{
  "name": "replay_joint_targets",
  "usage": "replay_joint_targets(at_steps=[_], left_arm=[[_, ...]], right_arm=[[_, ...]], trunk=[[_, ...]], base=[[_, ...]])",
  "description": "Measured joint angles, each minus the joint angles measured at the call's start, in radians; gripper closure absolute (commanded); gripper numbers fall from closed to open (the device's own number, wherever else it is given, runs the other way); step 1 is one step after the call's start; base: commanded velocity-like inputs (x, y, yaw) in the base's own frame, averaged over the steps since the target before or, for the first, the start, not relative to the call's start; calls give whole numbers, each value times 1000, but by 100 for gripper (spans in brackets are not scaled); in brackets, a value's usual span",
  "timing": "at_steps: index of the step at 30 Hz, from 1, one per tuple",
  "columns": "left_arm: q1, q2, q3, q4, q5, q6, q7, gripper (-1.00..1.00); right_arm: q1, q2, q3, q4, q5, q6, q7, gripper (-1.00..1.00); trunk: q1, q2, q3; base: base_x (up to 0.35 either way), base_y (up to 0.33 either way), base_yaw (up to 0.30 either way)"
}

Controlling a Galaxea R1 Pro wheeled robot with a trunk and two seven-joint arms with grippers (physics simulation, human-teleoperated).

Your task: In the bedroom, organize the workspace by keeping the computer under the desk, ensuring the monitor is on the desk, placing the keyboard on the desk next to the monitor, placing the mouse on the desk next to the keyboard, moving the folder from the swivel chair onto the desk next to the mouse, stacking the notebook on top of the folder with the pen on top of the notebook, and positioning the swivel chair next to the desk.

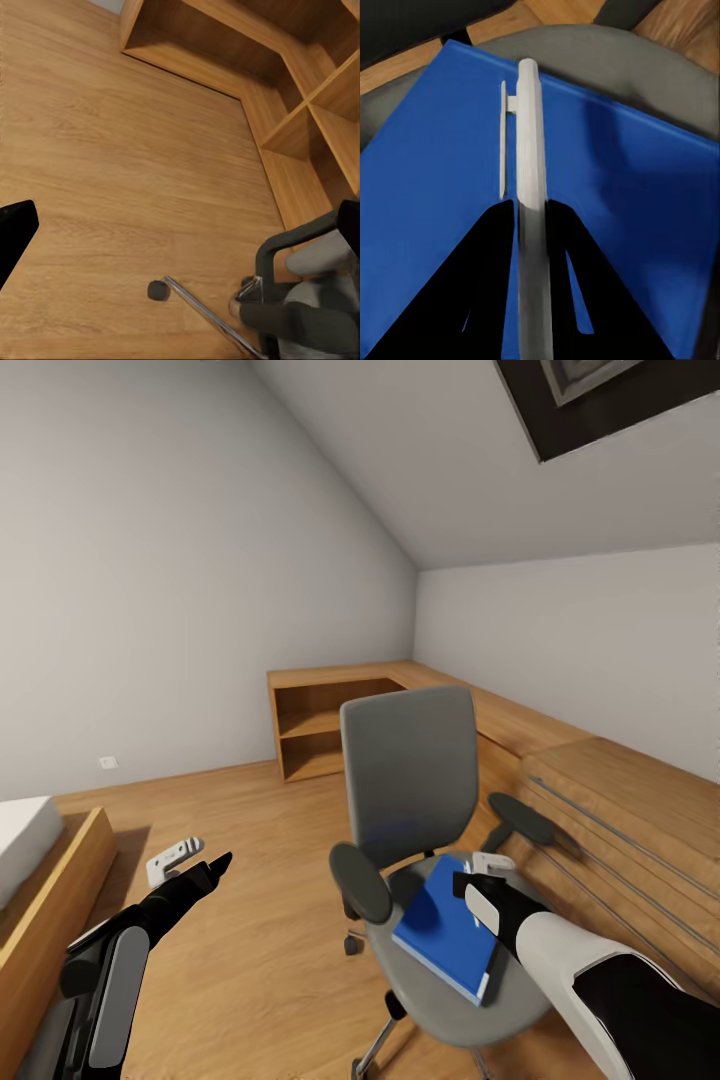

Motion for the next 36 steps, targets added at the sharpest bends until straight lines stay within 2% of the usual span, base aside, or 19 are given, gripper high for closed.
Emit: replay_joint_targets(at_steps=[4, 9, 12, 15, 16, 18, 19, 20, 21, 22, 24, 28, 30, 34, 36], left_arm=[[0, 0, 0, 1, 0, 1, 0, -100], [0, 0, -7, 2, -1, 2, 1, -100], [0, 1, -43, 3, -3, 2, 1, -100], [0, 1, -62, 3, -4, 2, 2, -100], [0, 1, -70, 3, -5, 2, 2, -100], [0, 2, -76, 3, -5, 2, 2, -100], [0, 2, -79, 3, -5, 2, 2, -100], [0, 2, -81, 3, -5, 2, 3, -100], [0, 2, -83, 3, -5, 2, 3, -100], [0, 2, -84, 3, -6, 2, 3, -100], [0, 1, -87, 2, -6, 1, 4, -100], [0, 0, -91, 1, -6, 0, 4, -100], [0, -1, -119, 0, -6, -1, 5, -100], [0, 0, -161, 0, -9, -1, 20, -100], [0, -1, -196, 0, -10, -1, 62, -100]], right_arm=[[1, -1, 0, -39, -1, 1, 0, 100], [13, -25, -1, -145, -2, 5, -1, 100], [55, -54, -2, -254, -17, 30, -2, 100], [93, -83, -2, -348, -41, 68, -12, 100], [125, -104, -2, -424, -60, 96, -31, 100], [162, -125, -1, -514, -83, 123, -66, 100], [203, -145, 1, -607, -104, 146, -115, 100], [225, -154, 2, -656, -114, 156, -145, 100], [265, -168, 3, -750, -131, 172, -208, 100], [302, -178, 3, -840, -143, 184, -273, 100], [346, -186, 5, -956, -155, 196, -367, 100], [391, -193, 8, -1079, -165, 205, -486, 100], [409, -194, 9, -1131, -168, 207, -528, 100], [424, -195, 9, -1170, -170, 209, -549, 100], [430, -195, 10, -1187, -170, 210, -556, 100]], trunk=[[-15, 28, 13], [-34, 63, 28], [-46, 84, 38], [-58, 105, 47], [-62, 112, 50], [-69, 126, 56], [-73, 133, 60], [-77, 140, 63], [-81, 147, 66], [-85, 154, 69], [-93, 168, 75], [-108, 196, 88], [-116, 210, 94], [-131, 238, 107], [-139, 252, 113]], base=[[-322, 0, 0], [-306, 0, 0], [-152, 0, 0], [-68, 0, 0], [-36, 0, 0], [-24, 0, 0], [-15, 0, 0], [-9, 0, 0], [-6, 0, 0], [-5, 0, 0], [-3, 0, 0], [-1, 0, 0], [0, 0, 0], [0, 0, 0], [0, 0, 0]])
